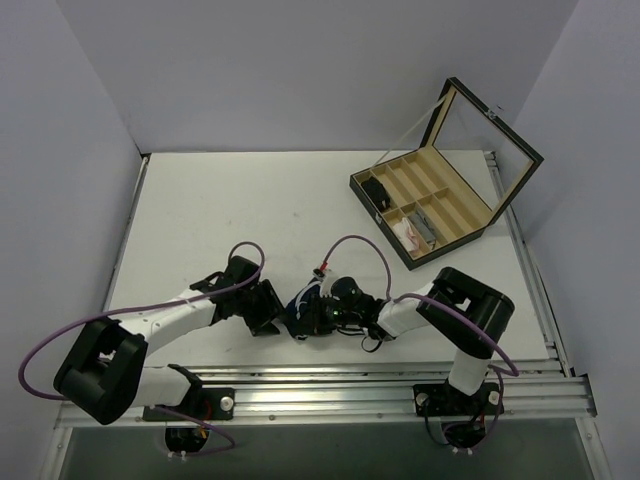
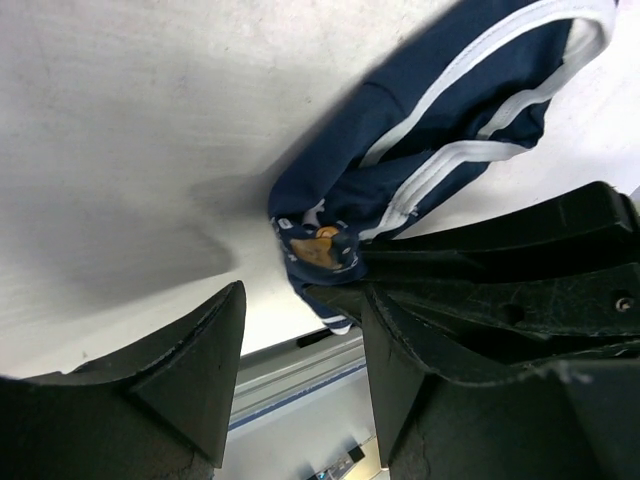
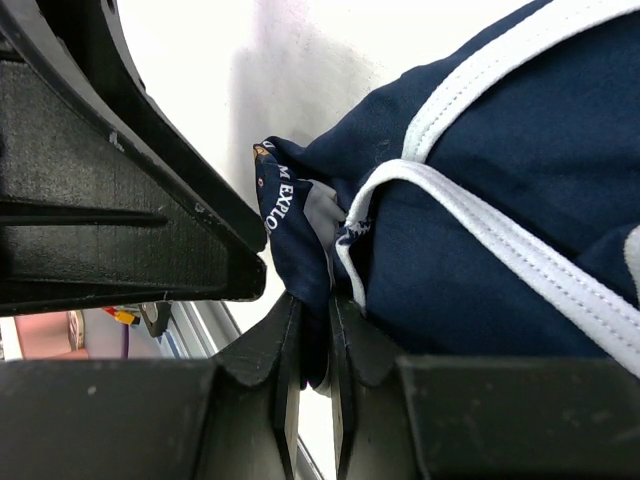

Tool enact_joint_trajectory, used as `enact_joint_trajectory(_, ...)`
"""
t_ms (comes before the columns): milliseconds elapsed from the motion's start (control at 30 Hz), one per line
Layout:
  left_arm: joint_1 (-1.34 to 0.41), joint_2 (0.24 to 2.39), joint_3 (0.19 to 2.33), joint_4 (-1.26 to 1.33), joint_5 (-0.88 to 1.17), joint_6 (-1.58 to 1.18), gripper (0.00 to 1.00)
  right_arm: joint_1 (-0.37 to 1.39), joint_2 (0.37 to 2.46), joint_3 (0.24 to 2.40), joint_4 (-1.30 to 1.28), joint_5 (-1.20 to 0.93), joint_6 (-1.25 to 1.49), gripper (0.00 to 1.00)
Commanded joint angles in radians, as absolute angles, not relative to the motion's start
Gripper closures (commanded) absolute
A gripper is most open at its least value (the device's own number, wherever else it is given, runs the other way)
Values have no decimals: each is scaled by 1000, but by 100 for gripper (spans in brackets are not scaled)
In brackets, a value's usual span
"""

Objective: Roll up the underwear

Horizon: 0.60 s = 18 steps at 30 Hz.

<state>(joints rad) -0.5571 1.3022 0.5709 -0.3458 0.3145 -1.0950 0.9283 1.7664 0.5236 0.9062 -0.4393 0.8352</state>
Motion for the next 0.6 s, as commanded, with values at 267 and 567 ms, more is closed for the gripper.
enact_joint_trajectory(267, -557, 1382, 624, -314, 273, -1104, 43, 927, 1825, 518, 723, -425, 788, 100)
enact_joint_trajectory(567, -557, 1535, 708, -379, 244, -1083, 64, 927, 1821, 568, 698, -469, 773, 100)
